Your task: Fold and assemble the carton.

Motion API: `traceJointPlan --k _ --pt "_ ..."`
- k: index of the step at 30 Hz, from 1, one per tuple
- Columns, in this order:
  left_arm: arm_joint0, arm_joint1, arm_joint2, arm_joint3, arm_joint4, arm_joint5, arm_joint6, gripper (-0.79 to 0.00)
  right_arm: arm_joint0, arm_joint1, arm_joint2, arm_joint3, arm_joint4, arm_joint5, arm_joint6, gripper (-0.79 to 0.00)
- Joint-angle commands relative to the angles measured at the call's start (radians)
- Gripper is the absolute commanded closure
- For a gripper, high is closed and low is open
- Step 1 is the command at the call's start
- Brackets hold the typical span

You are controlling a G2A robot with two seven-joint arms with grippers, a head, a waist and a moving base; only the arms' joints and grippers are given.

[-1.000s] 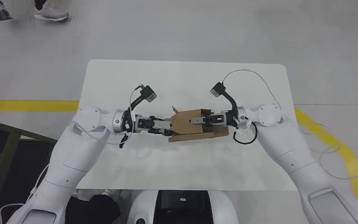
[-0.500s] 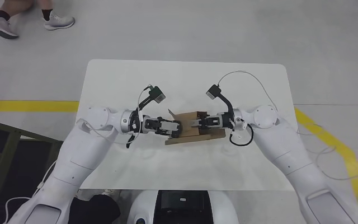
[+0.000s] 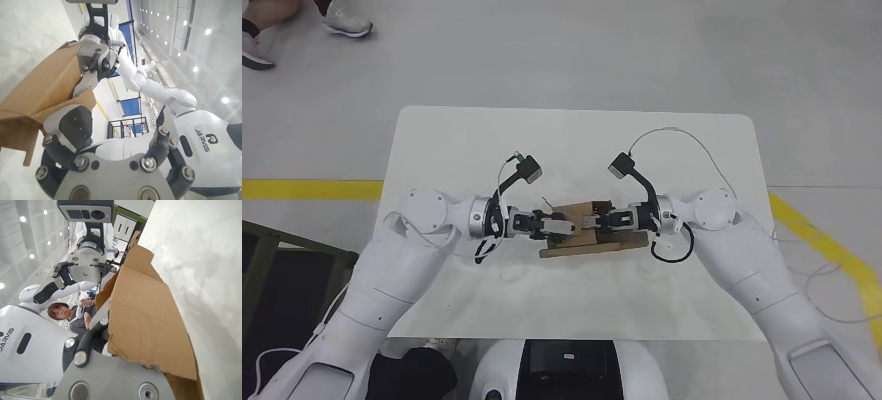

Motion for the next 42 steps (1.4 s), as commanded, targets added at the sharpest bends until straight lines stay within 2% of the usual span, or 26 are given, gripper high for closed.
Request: traceJointPlan --k 1,10,17,23,36,42 --pt "0.006 0.001 -0.008 -0.003 -0.007 -0.003 -0.002 -0.785 -0.002 0.000 0.003 0.000 0.000 0.000 0.000 0.000" --pt "0.041 0.016 -0.080 -0.013 -0.059 -0.023 -0.024 -0.785 -0.014 0.003 0.034 0.003 0.010 -0.006 -0.004 0.000" --pt "0.060 0.023 -0.119 0.014 -0.076 -0.021 -0.014 -0.785 -0.033 0.011 0.071 -0.017 0.028 -0.007 0.000 0.000" --pt "0.048 0.019 -0.097 0.033 -0.072 -0.022 -0.030 -0.785 -0.054 0.015 0.088 -0.050 0.039 -0.003 0.006 0.000" --pt "0.028 0.008 -0.051 0.043 -0.080 -0.011 -0.071 -0.785 -0.077 0.013 0.132 -0.052 0.017 -0.021 -0.152 0.000" --pt "0.025 0.003 -0.032 0.042 -0.081 -0.004 -0.074 -0.785 -0.086 0.012 0.145 -0.068 0.008 -0.020 -0.181 0.000"
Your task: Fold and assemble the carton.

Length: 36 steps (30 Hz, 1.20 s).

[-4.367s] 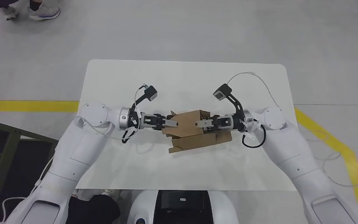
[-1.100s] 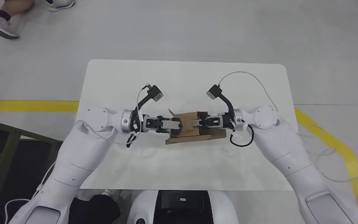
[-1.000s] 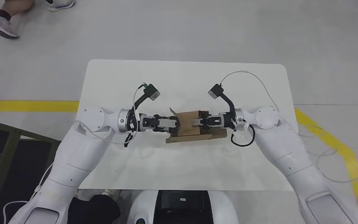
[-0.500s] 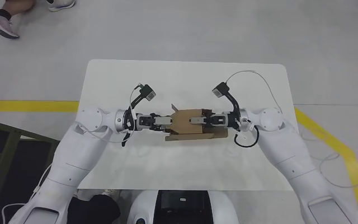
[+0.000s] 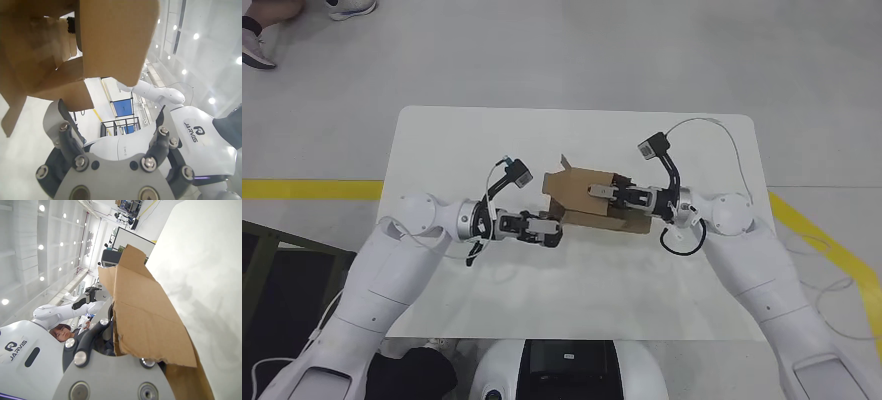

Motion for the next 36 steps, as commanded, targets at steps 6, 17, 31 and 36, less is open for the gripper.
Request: traceJointPlan --k 6,17,31,36 --pt "-0.013 -0.007 0.020 0.008 -0.010 0.006 -0.004 -0.785 -0.007 -0.008 -0.011 -0.013 -0.005 0.003 -0.016 0.000" --pt "-0.028 -0.015 0.038 0.021 -0.022 0.006 -0.016 -0.785 -0.003 -0.021 -0.024 -0.003 -0.006 -0.007 -0.045 0.000" --pt "-0.031 -0.018 0.035 0.031 -0.024 0.005 -0.013 -0.785 -0.020 -0.032 -0.041 -0.015 -0.032 0.000 -0.046 0.000" --pt "-0.030 -0.018 0.031 0.029 -0.023 0.003 -0.014 -0.785 -0.022 -0.034 -0.039 -0.014 -0.040 0.004 -0.052 0.000"
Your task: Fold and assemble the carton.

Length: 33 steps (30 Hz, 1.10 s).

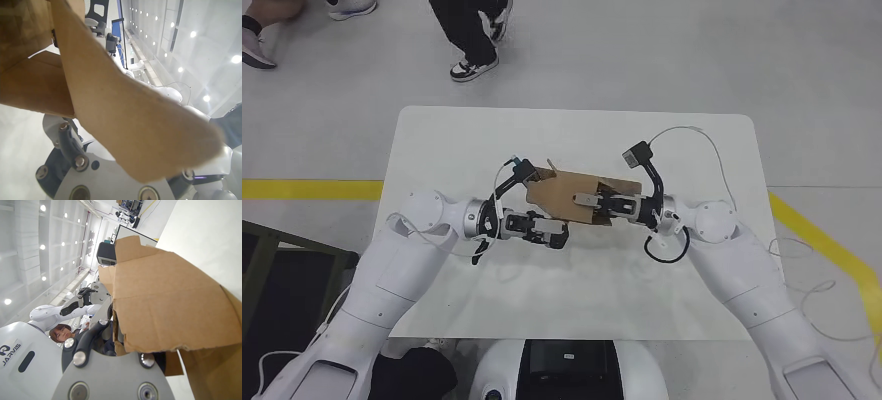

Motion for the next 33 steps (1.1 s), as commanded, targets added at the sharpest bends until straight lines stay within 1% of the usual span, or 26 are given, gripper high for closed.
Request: traceJointPlan --k 1,21,26,33 --pt "0.000 0.000 -0.001 -0.002 0.002 0.000 -0.002 -0.785 0.000 -0.001 0.001 0.000 -0.004 0.001 -0.002 0.000" --pt "0.003 0.000 -0.009 -0.012 0.009 0.006 -0.007 -0.785 -0.003 -0.009 0.014 0.005 -0.018 0.001 -0.008 0.000" --pt "0.006 0.004 -0.032 -0.001 0.003 0.006 -0.012 -0.785 0.002 -0.002 0.038 0.020 -0.018 0.016 0.034 0.000" --pt "0.014 0.009 -0.054 -0.009 0.003 0.008 -0.013 -0.785 0.002 0.014 0.086 0.021 -0.006 0.033 0.111 0.000"
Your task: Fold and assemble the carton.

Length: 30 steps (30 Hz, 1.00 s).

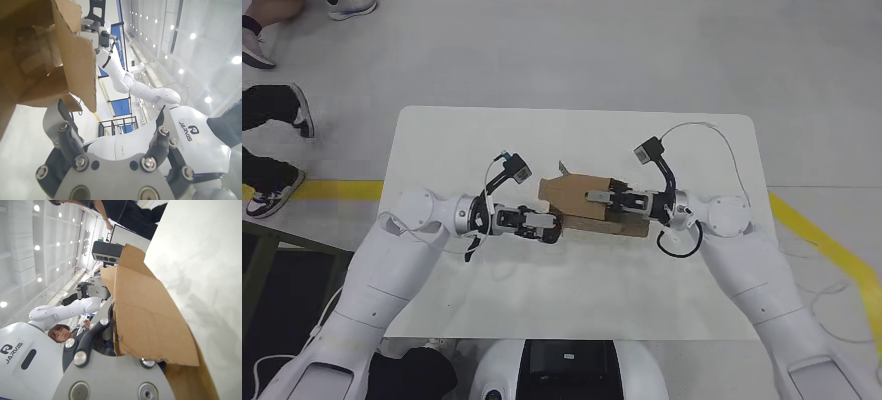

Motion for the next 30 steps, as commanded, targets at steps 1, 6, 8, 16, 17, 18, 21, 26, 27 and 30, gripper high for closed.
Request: traceJointPlan --k 1,6,8,16,17,18,21,26,27,30 --pt "0.002 0.001 -0.003 -0.002 0.000 0.002 0.001 -0.785 -0.002 0.004 0.009 -0.005 0.002 0.007 0.029 0.000" --pt "0.005 0.002 -0.008 -0.002 0.002 0.001 0.006 -0.785 -0.013 0.008 0.005 -0.026 0.001 0.030 0.086 0.000" --pt "0.006 0.002 -0.010 0.002 0.001 0.000 0.010 -0.785 -0.016 0.009 0.000 -0.031 0.003 0.034 0.105 0.000" --pt "0.004 0.004 -0.025 0.020 -0.007 -0.006 0.010 -0.785 -0.014 0.007 -0.018 -0.034 0.016 0.031 0.162 0.000" --pt "0.004 0.004 -0.027 0.021 -0.007 -0.006 0.009 -0.785 -0.013 0.007 -0.018 -0.033 0.018 0.030 0.164 0.000" --pt "0.005 0.005 -0.029 0.022 -0.008 -0.007 0.008 -0.785 -0.013 0.007 -0.017 -0.033 0.021 0.028 0.164 0.000" --pt "0.007 0.006 -0.035 0.024 -0.005 -0.009 0.008 -0.785 -0.013 0.009 -0.001 -0.028 0.039 0.018 0.155 0.000" --pt "0.013 0.009 -0.051 0.032 0.002 -0.014 0.023 -0.785 -0.016 0.015 0.028 -0.036 0.055 0.007 0.157 0.000" --pt "0.015 0.010 -0.055 0.033 0.005 -0.016 0.029 -0.785 -0.018 0.017 0.036 -0.038 0.055 0.004 0.153 0.000" --pt "0.023 0.013 -0.069 0.032 0.006 -0.024 0.038 -0.785 -0.026 0.022 0.062 -0.045 0.051 -0.004 0.123 0.000"
